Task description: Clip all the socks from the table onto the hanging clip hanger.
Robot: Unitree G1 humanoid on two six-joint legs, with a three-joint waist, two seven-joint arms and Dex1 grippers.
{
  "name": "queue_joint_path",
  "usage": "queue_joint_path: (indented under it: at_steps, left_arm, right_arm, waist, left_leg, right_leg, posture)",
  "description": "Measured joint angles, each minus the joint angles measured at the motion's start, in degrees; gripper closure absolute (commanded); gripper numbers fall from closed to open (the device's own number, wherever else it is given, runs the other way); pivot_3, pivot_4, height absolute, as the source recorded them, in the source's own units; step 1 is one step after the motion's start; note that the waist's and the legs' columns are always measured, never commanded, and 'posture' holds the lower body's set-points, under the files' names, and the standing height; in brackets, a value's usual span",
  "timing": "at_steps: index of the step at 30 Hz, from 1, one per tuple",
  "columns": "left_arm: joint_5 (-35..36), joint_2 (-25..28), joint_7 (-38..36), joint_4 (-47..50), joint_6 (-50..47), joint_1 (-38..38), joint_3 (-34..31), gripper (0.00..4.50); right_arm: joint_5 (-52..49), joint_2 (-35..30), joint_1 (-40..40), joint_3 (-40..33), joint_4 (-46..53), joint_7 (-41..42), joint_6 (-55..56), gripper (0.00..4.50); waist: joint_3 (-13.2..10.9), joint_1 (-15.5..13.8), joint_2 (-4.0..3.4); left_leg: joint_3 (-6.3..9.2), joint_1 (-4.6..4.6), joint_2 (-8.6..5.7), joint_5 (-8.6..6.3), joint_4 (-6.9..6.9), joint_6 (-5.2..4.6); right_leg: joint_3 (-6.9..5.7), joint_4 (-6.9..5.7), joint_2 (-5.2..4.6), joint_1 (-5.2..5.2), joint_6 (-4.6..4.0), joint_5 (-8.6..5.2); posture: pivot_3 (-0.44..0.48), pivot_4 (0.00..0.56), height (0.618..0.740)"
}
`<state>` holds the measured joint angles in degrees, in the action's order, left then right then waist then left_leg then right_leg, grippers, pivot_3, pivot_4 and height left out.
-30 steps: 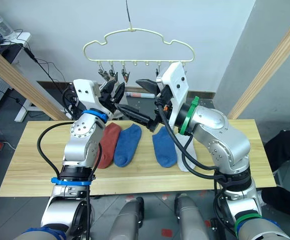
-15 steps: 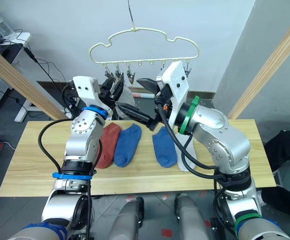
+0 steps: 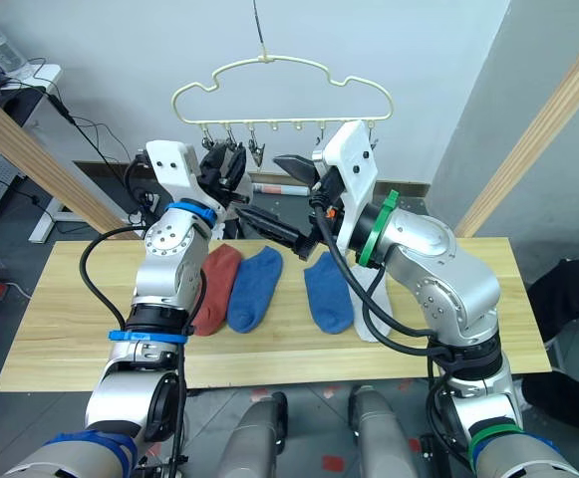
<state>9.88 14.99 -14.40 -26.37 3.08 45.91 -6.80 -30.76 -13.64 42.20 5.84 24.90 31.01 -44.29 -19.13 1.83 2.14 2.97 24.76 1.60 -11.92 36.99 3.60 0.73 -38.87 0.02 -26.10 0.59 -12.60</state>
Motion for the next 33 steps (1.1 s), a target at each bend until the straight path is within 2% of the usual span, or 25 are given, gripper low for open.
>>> queue_joint_path:
  at_steps: [14, 22, 30, 33]
  left_arm:
    - [-0.4, 0.0, 0.1, -0.1, 0.9, 0.0, -0.2, 2.91]
    - [-0.8, 0.0, 0.0, -0.1, 1.3, 0.0, -0.2, 4.45]
    - [-0.8, 0.0, 0.0, 0.7, 0.6, 0.0, -0.2, 4.49]
    - [0.5, 0.6, -1.7, 4.2, -4.5, -0.6, -0.2, 4.49]
  right_arm:
    - [0.0, -0.1, 0.0, 0.0, -0.1, 0.0, 0.0, 0.00]
    - [0.0, -0.1, 0.0, 0.0, -0.5, 0.0, 0.0, 0.00]
    - [0.3, -0.4, -0.1, 0.1, -0.5, 0.1, 0.0, 0.00]
    - [2.6, -3.7, -2.1, 2.6, -0.9, 0.4, 0.3, 0.00]
  waist:
    - [0.0, 0.0, 0.00]
    - [0.0, 0.0, 0.00]
    - [0.0, 0.0, 0.00]
    - [0.0, 0.0, 0.00]
  left_leg:
    - [0.01, 0.00, 0.00, 0.00, 0.00, 0.00]
    - [0.00, 0.00, 0.00, 0.00, 0.00, 0.00]
    - [0.01, 0.00, 0.00, 0.00, 0.00, 0.00]
    - [0.00, 0.00, 0.00, 0.00, -0.01, 0.00]
  right_leg:
    - [-0.01, 0.00, 0.00, 0.00, 0.00, 0.00]
    - [-0.01, 0.00, 0.00, 0.00, 0.00, 0.00]
    - [-0.01, -0.01, 0.00, 0.00, 0.00, 0.00]
    - [0.00, 0.01, 0.00, 0.00, 0.00, 0.00]
  posture:
    - [-0.026, 0.308, 0.740]
    - [-0.023, 0.304, 0.740]
    - [-0.021, 0.301, 0.740]
    - [-0.018, 0.305, 0.740]
